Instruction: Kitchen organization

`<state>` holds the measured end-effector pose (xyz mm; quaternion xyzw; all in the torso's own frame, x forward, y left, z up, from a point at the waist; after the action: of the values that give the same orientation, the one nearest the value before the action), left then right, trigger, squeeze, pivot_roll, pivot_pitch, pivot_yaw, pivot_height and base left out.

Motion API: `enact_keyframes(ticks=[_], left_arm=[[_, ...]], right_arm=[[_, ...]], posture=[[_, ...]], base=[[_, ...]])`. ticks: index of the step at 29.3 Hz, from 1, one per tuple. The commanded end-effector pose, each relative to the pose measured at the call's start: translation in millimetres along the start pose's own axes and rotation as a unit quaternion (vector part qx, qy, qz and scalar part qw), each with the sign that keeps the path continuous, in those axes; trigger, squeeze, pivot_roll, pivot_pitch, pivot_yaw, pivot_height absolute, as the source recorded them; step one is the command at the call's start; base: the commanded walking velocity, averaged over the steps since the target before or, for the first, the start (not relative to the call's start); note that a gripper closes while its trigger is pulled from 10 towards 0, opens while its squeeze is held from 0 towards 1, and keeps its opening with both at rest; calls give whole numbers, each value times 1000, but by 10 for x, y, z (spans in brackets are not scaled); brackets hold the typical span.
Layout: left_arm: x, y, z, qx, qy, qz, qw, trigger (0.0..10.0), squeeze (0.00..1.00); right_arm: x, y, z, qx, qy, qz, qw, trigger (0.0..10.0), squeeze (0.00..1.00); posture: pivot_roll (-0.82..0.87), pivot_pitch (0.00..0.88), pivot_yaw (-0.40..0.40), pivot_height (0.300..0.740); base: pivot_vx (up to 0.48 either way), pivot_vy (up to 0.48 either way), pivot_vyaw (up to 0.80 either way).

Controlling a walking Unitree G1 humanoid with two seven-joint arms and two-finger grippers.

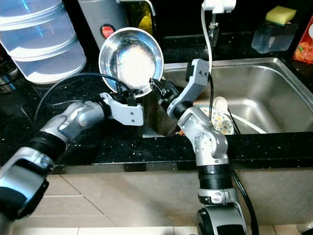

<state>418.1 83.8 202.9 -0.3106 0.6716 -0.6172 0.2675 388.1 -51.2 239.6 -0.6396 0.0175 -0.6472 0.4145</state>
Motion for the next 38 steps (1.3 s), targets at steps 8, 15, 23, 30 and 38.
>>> enact_keyframes(ticks=[8,15,23,30,38], left_arm=[[-6,-143,6,20,3,11,1000,10000,0],[165,-105,73,20,32,9,999,10000,0],[571,47,187,5,100,7,995,10000,0],[510,60,177,3,90,14,996,10000,0],[500,3,178,18,88,17,996,10000,0]], right_arm=[[9,-52,21,7,1,-16,1000,10000,0],[-87,65,54,-35,-20,-59,997,10000,0],[-61,407,52,-136,-15,-60,989,8863,0],[45,457,29,-143,14,-26,989,0,0],[52,452,42,-145,15,-33,989,0,0]], posture=[[40,0,66,740],[40,0,64,740],[34,0,65,740],[35,0,65,740],[37,0,61,740]], base=[[0,0,0],[0,0,0],[0,0,0],[0,0,0],[0,0,0]])
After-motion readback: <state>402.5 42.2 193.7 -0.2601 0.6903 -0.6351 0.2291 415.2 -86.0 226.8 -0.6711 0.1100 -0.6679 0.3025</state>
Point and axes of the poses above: a point about 5 cm out from each wrist's last joint towards the gripper, its own z axis pointing out of the wrist towards the gripper, its own x axis along the axis of the wrist's last joint, y = z × x, the point moved 6 cm from there along z, pointing out of the wrist towards the gripper, and after that the axes turned 7 degrees about z, right-handed, at the moved point
